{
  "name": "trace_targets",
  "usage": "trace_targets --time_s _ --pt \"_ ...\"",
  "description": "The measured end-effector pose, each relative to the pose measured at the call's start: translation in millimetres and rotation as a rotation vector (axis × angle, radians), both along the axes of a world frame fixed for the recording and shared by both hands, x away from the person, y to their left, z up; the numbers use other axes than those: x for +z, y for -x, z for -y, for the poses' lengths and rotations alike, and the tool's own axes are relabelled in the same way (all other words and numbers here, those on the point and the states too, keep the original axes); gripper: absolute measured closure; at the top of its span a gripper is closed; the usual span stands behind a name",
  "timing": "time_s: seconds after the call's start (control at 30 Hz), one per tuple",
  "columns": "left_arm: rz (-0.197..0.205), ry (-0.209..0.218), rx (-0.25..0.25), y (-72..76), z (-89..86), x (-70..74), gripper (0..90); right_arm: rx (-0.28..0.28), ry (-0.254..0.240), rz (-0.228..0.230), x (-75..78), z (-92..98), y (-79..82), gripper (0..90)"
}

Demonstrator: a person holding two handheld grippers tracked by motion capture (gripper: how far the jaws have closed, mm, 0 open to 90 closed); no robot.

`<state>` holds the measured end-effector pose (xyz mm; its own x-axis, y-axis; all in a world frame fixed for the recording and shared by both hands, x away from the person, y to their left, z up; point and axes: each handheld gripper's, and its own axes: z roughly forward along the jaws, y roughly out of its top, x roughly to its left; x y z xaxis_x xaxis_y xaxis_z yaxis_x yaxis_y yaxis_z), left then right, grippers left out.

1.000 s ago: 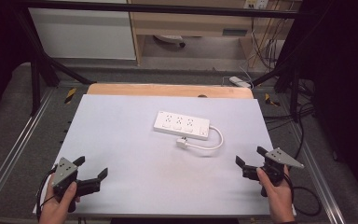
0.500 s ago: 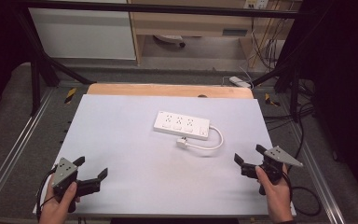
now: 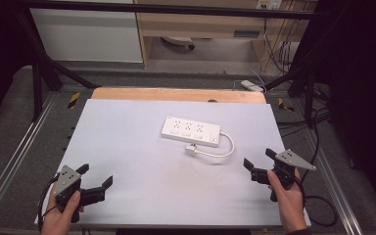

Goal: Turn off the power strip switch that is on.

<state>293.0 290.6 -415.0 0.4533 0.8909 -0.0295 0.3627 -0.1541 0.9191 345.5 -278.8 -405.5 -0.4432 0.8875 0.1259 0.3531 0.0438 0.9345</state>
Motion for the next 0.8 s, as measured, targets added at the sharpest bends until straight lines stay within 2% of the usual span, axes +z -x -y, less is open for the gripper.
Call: trace_targets --time_s 0.27,0.8 --pt "-0.005 -0.006 0.005 -0.2 0.3 -0.4 5.0 0.008 0.005 -0.004 5.1 1.5 -0.8 2.4" --pt "-0.011 -0.005 -0.003 -0.6 0.7 -1.3 5.0 0.062 0.013 0.032 35.8 -4.9 -15.1 2.9"
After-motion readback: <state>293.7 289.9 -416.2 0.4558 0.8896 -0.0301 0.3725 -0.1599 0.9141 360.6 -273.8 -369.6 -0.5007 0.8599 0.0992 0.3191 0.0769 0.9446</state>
